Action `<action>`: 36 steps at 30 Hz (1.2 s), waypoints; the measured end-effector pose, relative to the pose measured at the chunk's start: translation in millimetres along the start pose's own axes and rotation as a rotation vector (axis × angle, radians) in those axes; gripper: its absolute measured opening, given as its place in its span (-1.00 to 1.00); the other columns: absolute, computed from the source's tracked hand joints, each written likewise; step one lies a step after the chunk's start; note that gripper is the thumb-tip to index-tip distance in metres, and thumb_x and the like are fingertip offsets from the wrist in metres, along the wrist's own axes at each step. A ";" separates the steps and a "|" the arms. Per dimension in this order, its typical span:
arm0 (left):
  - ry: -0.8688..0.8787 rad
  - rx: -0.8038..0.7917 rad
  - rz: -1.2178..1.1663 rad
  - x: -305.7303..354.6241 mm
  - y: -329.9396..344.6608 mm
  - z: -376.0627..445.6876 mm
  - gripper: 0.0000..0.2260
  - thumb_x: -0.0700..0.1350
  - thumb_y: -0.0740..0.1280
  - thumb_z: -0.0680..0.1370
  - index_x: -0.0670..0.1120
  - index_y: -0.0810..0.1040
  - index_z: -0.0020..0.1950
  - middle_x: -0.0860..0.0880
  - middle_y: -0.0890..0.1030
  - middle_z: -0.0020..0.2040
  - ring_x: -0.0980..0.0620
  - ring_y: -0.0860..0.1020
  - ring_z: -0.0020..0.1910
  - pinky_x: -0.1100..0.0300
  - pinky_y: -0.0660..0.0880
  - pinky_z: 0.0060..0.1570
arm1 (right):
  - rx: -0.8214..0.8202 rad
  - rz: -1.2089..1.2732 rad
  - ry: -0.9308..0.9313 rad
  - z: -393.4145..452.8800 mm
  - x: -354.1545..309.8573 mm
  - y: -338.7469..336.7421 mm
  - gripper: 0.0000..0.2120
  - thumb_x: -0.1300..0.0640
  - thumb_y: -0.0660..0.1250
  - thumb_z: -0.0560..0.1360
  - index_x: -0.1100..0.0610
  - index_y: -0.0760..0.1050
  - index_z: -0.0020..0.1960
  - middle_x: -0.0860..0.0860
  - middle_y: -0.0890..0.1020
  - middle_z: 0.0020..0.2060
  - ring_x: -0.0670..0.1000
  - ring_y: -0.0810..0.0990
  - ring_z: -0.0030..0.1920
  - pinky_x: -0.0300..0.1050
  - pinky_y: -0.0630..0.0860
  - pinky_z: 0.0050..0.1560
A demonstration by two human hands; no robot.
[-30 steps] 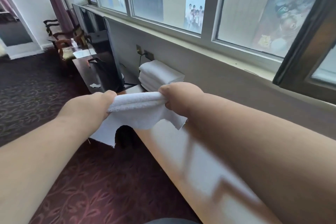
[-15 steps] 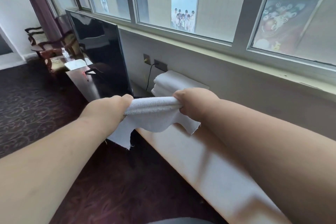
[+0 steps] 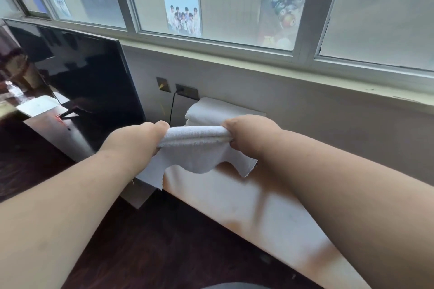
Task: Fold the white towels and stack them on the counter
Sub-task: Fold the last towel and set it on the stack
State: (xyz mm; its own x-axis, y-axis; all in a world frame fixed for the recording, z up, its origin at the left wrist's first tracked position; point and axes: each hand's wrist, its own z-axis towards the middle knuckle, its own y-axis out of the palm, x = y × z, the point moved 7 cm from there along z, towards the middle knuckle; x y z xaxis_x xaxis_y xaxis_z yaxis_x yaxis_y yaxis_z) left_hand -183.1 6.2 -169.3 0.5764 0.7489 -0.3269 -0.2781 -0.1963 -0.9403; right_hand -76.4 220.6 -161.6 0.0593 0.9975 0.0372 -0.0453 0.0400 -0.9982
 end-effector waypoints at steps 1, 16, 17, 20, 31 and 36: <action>0.014 0.031 -0.003 -0.8 -2.1 8.6 -0.45 -0.17 0.43 0.33 0.15 0.02 -0.13 0.05 0.41 -0.35 0.05 0.44 -0.50 0.14 0.42 -0.52 | 0.000 -0.006 0.010 7.7 3.7 -0.8 -0.91 0.10 0.26 0.47 -0.05 0.38 -0.06 -0.09 0.50 -0.23 0.06 0.51 -0.21 -0.10 0.34 -0.37; 0.143 0.295 -0.099 -17.6 2.7 154.7 -0.66 -0.19 0.28 0.43 0.15 0.16 -0.11 0.08 0.36 -0.35 0.06 0.36 -0.50 0.18 0.26 -0.55 | 0.003 -0.040 0.119 113.5 66.7 -10.2 -0.86 0.08 0.26 0.48 -0.02 0.42 0.04 -0.05 0.54 -0.15 0.09 0.55 -0.17 -0.08 0.44 -0.31; 0.157 0.299 -0.108 -19.5 5.6 165.1 -0.68 -0.18 0.28 0.44 0.16 0.18 -0.10 0.08 0.36 -0.34 0.07 0.36 -0.49 0.18 0.27 -0.54 | -0.002 -0.041 0.136 119.6 70.0 -9.7 -0.86 0.08 0.26 0.48 -0.03 0.42 0.04 -0.05 0.54 -0.16 0.08 0.55 -0.18 -0.08 0.46 -0.30; 0.217 0.313 -0.123 -23.5 10.0 198.1 -0.69 -0.16 0.28 0.45 0.17 0.18 -0.09 0.10 0.35 -0.32 0.07 0.36 -0.46 0.15 0.32 -0.52 | -0.022 -0.051 0.186 138.1 80.0 -6.4 -0.89 0.08 0.26 0.49 -0.02 0.41 0.02 -0.04 0.54 -0.16 0.09 0.55 -0.18 -0.06 0.48 -0.27; 0.455 0.269 -0.205 -27.3 8.9 316.6 -0.74 -0.16 0.21 0.51 0.15 0.22 0.07 0.08 0.38 -0.19 -0.05 0.45 -0.25 0.08 0.37 -0.35 | -0.041 -0.057 0.450 194.7 110.0 -3.3 -0.89 0.09 0.24 0.48 0.01 0.40 0.00 -0.03 0.54 -0.17 0.11 0.54 -0.17 0.01 0.55 -0.18; 0.514 0.227 -0.259 -25.8 14.4 350.6 -0.66 -0.19 0.23 0.50 0.10 0.24 0.19 0.03 0.42 -0.02 -0.08 0.44 -0.06 0.06 0.31 -0.25 | -0.036 -0.089 0.533 211.2 123.6 -3.4 -0.91 0.09 0.25 0.48 0.02 0.40 -0.02 0.00 0.55 -0.19 0.13 0.54 -0.19 -0.03 0.48 -0.23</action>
State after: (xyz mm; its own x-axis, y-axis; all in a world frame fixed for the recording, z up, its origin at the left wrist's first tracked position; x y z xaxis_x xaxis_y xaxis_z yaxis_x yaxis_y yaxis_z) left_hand -471.4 206.0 -141.0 0.9278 0.3424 -0.1480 -0.2038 0.1331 -0.9699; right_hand -279.4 355.9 -143.5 0.5593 0.8227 0.1021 0.0169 0.1118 -0.9936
